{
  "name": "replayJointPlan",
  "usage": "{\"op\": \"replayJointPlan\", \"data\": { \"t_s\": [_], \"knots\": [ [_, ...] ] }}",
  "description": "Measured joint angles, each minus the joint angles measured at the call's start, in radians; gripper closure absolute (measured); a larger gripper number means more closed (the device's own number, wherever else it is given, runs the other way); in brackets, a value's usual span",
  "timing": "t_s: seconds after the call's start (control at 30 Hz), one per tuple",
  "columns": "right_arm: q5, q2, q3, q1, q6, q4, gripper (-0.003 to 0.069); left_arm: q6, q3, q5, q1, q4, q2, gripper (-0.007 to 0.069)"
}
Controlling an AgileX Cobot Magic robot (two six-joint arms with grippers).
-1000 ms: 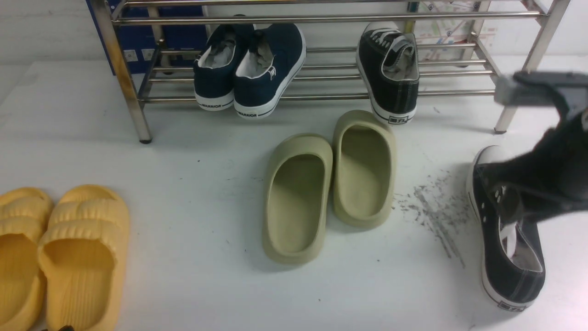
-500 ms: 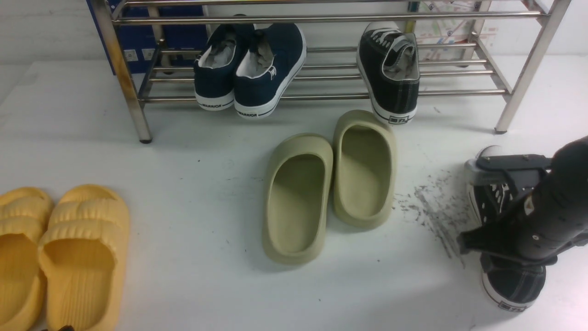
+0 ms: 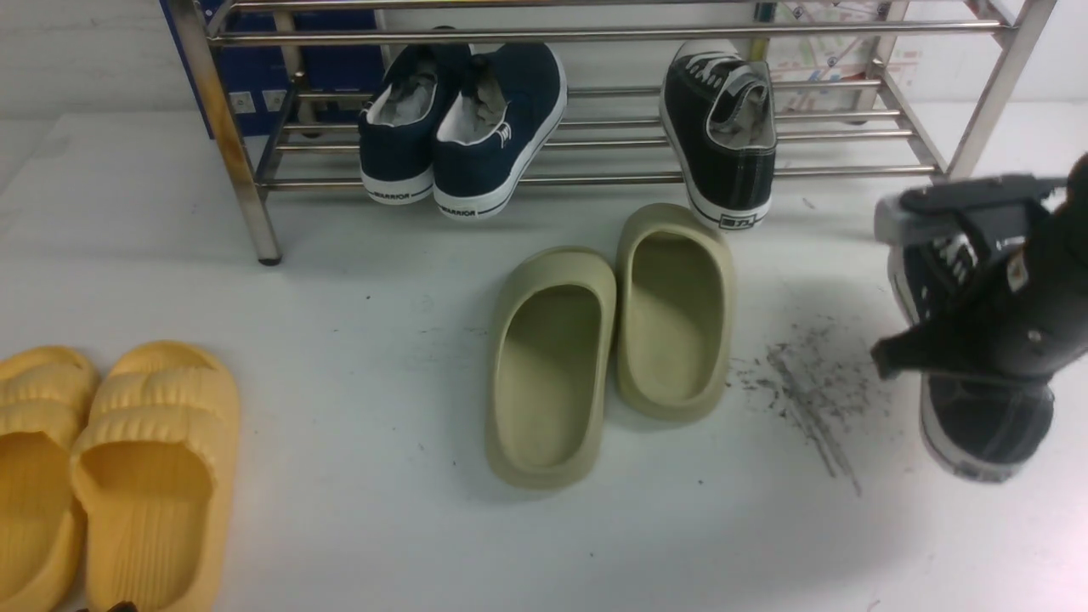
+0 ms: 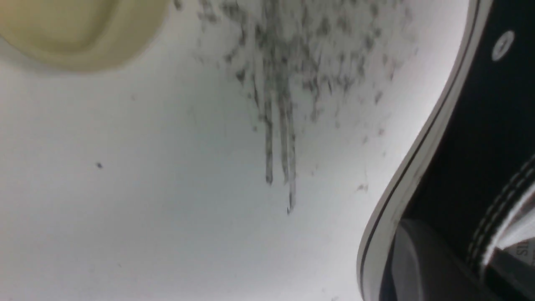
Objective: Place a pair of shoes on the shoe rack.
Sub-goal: Use the right arm to put a shoe into the shoe rack
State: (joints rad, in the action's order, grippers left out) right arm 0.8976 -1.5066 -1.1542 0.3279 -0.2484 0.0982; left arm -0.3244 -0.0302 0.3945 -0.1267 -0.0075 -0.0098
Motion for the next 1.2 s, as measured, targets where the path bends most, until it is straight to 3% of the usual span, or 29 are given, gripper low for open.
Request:
{"op": "replayJointPlan", "data": {
  "t_s": [0.27,0.6,0.83,1.2],
  "knots": [
    [0.006,-0.07,-0.216,0.0,0.081,0.009,0.0639,0.0,0.0,0.0,0.0,0.0,0.0,0.0386],
    [0.122,-0.272,-0.388,-0.029,0.154,-0.077,0.0639,0.0,0.0,0.0,0.0,0.0,0.0,0.0386],
    [0.144,-0.318,-0.417,-0.07,0.239,-0.148,0.0639,0.0,0.0,0.0,0.0,0.0,0.0,0.0386],
    [0.178,-0.299,-0.428,-0.078,0.257,-0.183,0.0639,0.0,0.0,0.0,0.0,0.0,0.0,0.0386]
  ]
}}
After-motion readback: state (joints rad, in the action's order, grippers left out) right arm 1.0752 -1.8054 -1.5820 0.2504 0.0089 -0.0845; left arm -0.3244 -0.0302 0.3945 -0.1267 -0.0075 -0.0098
